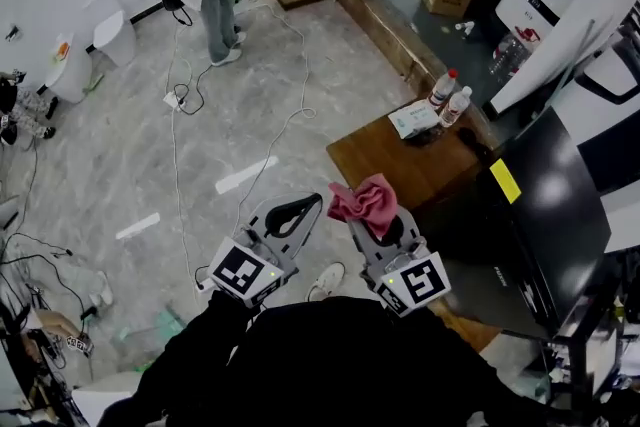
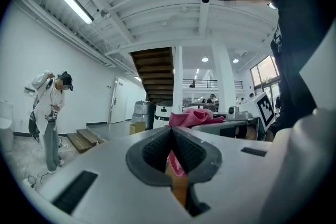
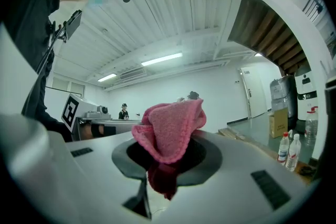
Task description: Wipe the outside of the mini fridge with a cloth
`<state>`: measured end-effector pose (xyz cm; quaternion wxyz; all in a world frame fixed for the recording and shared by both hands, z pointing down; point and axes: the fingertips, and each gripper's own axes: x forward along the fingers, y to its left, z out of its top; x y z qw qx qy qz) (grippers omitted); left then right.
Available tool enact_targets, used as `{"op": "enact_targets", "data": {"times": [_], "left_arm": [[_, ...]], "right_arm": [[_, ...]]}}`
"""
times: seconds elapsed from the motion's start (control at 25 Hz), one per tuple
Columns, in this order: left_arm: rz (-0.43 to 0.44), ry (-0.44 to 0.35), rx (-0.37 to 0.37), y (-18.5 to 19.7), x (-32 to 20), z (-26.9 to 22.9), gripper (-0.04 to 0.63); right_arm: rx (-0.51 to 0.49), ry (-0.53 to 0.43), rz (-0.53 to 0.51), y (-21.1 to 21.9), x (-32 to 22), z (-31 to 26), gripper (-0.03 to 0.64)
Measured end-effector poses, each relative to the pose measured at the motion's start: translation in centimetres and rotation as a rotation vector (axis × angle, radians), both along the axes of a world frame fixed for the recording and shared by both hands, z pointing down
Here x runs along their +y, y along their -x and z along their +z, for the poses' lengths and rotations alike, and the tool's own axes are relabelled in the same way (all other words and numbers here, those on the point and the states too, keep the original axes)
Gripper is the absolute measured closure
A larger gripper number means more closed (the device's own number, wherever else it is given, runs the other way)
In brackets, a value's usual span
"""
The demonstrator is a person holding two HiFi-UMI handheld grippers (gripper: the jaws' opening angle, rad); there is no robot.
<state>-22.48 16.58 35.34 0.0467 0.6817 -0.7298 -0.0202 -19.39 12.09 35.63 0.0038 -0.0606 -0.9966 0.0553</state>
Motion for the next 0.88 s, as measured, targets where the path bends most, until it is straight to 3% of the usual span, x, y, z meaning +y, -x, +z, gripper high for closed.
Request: {"op": "enact_targets", "data": {"times": [0.28,0.48,0.68,0.88], "left_arm": [[0.016,-0.020,-0.043,5.2,-4.7,-0.3,0.589],[0.085,-0.027,-0.045,7.1,-9.3,-0.1,0.589],[0.218,-0.046,-0.036,10.0,-17.1,0.2,0.589],[0.442,-0.066,-0.012,11.9,-25.7,0.2,0.589]], "right_arm": [[-0.040,-0.001,0.067,5.0,-4.9,-0.7,0.518],[-0.067,0.042,0.171,6.5,-9.4,-0.4,0.518],[-0.080,0.095,0.310,9.4,-15.8,0.5,0.517],[-0.114,0.142,0.577,10.5,-24.1,0.8,0.515]]}}
